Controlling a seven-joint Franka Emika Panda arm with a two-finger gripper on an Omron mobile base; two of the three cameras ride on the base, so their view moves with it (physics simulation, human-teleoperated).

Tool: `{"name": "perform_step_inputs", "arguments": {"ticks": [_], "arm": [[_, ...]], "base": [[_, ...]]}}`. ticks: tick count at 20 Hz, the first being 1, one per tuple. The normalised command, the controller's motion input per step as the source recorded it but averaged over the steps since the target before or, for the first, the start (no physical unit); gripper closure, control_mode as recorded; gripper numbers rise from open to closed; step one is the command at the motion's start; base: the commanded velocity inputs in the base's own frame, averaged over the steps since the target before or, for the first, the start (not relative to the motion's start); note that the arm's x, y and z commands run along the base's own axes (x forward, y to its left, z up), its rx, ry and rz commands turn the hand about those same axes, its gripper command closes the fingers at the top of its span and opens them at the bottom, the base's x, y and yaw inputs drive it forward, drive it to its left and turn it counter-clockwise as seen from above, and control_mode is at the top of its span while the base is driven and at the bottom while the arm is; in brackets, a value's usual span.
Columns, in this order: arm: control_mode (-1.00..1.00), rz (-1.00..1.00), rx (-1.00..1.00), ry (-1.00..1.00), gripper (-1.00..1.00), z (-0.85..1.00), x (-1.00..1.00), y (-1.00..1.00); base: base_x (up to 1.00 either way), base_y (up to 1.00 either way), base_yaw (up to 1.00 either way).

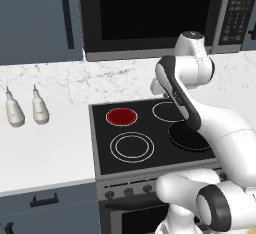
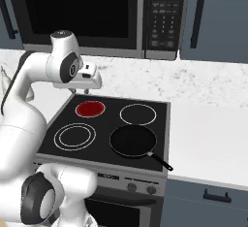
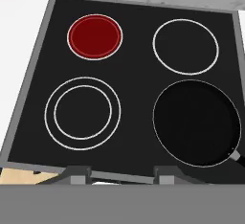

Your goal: Turn off the rear left burner of the stove.

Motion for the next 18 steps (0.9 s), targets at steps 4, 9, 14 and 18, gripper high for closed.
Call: {"name": "perform_step_inputs", "arguments": {"ticks": [4,9,14,18], "arm": [[-1.00,0.00,0.00,-0.08,-1.00,0.00,-0.40,0.00],[-1.00,0.00,0.00,-0.10,-1.00,0.00,-0.41,0.00],[-1.00,0.00,0.00,-0.01,-1.00,0.00,-0.03,0.00],[-1.00,0.00,0.00,0.00,-1.00,0.00,0.00,0.00]], "base": [[0.00,0.00,0.00],[0.00,0.00,0.00],[0.00,0.00,0.00],[0.00,0.00,0.00]]}}
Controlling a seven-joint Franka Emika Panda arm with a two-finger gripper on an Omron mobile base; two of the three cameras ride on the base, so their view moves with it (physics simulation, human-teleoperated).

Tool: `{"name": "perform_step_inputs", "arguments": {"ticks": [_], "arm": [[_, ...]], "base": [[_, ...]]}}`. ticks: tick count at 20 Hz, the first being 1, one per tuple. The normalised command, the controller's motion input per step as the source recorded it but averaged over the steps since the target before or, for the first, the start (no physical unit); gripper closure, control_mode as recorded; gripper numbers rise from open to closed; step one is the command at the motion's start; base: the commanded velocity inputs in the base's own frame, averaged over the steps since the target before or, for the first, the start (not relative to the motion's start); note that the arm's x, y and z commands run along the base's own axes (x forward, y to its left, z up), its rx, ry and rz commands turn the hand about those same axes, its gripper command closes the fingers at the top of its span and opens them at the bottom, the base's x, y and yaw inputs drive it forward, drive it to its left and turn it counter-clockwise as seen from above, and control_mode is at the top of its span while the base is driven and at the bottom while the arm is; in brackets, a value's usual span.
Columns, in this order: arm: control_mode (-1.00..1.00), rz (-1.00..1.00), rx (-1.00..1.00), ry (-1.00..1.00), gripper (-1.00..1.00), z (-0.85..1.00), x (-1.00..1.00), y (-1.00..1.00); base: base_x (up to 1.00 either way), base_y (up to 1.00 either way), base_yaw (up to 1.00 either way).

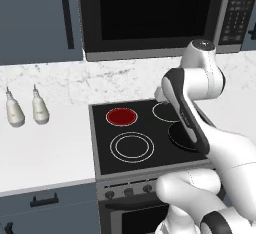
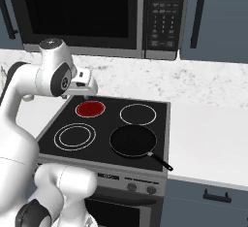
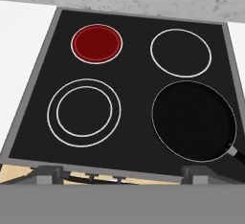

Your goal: Turn off the rear left burner of the stove.

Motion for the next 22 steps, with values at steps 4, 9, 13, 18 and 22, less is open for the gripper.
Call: {"name": "perform_step_inputs", "arguments": {"ticks": [4,9,13,18,22], "arm": [[1.00,0.00,0.00,0.00,-1.00,0.00,-0.01,0.00],[1.00,0.00,0.00,0.00,-1.00,0.00,0.00,0.00],[1.00,0.00,0.00,0.00,-1.00,0.00,0.00,0.00],[1.00,0.00,0.00,0.00,-1.00,0.00,0.00,0.00],[-1.00,0.00,0.00,0.00,-1.00,0.00,-0.05,0.00]], "base": [[0.00,-0.07,0.00],[-0.03,-0.50,-0.04],[0.00,-0.51,-0.04],[0.00,-0.16,0.00],[0.00,0.00,0.00]]}}
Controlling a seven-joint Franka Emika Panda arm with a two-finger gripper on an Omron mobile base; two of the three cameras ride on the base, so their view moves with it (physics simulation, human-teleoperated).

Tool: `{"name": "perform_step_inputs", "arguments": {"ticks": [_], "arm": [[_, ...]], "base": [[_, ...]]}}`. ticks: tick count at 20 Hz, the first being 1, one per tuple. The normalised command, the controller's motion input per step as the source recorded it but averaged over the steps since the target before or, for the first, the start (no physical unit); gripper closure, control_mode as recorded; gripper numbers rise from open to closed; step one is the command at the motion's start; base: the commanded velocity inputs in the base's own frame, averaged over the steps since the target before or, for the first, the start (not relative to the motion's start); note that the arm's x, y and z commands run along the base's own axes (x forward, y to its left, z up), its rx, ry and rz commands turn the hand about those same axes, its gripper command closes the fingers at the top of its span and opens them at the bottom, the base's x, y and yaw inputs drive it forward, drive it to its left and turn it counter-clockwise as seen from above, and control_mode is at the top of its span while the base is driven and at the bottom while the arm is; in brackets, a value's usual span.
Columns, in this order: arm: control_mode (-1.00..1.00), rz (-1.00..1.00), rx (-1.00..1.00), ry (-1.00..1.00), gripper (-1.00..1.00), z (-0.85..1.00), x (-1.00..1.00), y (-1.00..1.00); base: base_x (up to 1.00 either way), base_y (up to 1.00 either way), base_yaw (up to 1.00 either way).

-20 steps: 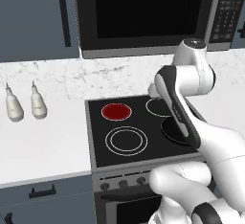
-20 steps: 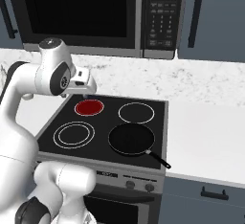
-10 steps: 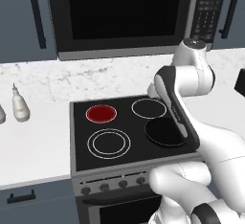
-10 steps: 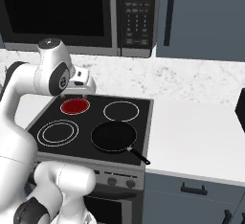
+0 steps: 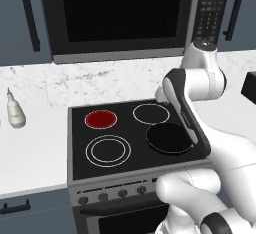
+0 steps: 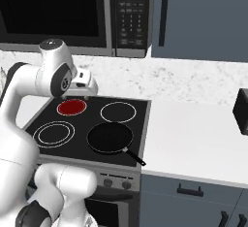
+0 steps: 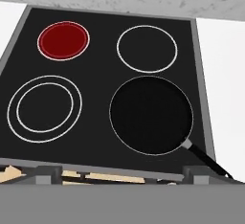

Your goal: Turn off the rear left burner of the stove.

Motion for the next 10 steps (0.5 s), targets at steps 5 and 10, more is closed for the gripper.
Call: {"name": "perform_step_inputs", "arguments": {"ticks": [5,10], "arm": [[-1.00,0.00,-0.01,0.00,-1.00,0.00,-0.16,0.19],[-1.00,0.25,-0.18,0.00,-1.00,-0.31,-0.64,0.90]], "base": [[0.00,0.00,0.00],[0.00,0.00,0.00]]}}
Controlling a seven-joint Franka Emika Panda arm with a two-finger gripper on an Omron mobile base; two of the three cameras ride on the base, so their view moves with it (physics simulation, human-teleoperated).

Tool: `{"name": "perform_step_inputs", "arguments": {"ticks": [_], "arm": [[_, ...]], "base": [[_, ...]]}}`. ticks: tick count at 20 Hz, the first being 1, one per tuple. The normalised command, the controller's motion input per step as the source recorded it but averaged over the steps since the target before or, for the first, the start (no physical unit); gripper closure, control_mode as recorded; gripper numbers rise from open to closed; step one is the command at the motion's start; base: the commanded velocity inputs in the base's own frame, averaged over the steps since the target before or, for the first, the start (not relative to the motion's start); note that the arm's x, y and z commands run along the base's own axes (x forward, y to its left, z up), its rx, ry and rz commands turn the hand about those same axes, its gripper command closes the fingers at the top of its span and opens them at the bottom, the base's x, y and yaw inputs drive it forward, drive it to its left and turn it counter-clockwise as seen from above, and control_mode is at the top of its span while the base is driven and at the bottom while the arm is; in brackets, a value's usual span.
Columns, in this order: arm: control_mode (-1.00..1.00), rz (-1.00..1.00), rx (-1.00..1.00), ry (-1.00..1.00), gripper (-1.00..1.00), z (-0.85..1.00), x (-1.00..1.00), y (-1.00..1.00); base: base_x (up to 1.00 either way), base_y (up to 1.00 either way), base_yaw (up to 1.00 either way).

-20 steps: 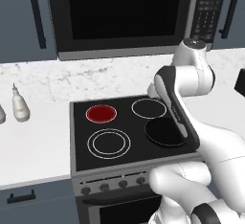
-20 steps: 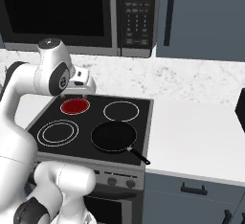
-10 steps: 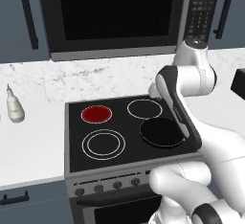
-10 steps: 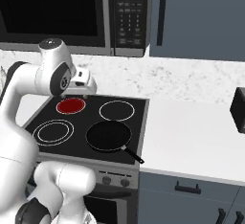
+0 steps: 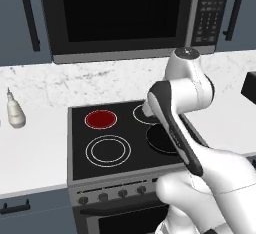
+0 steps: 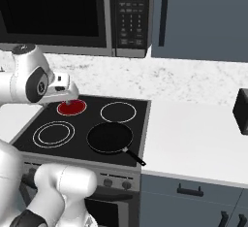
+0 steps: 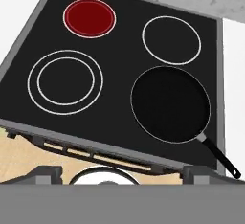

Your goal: Turn off the rear left burner of the stove.

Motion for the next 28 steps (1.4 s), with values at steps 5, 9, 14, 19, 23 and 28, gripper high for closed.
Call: {"name": "perform_step_inputs", "arguments": {"ticks": [5,9,14,19,23,28], "arm": [[-1.00,0.38,-0.38,-0.05,-1.00,-0.70,-0.91,1.00],[-1.00,0.40,-0.47,-0.12,-1.00,-0.94,-0.96,1.00],[-1.00,0.37,-0.56,-0.09,-1.00,-1.00,-0.68,1.00],[-1.00,0.31,-0.55,-0.09,-1.00,-1.00,-0.38,0.76],[-1.00,0.14,-0.39,-0.03,-1.00,-0.91,0.07,0.48],[-1.00,0.01,-0.09,-0.21,-1.00,-0.45,0.29,0.04]], "base": [[0.00,0.00,0.00],[0.00,0.00,0.00],[0.00,0.00,0.00],[0.00,0.00,0.00],[0.00,0.00,0.00],[0.00,0.00,0.00]]}}
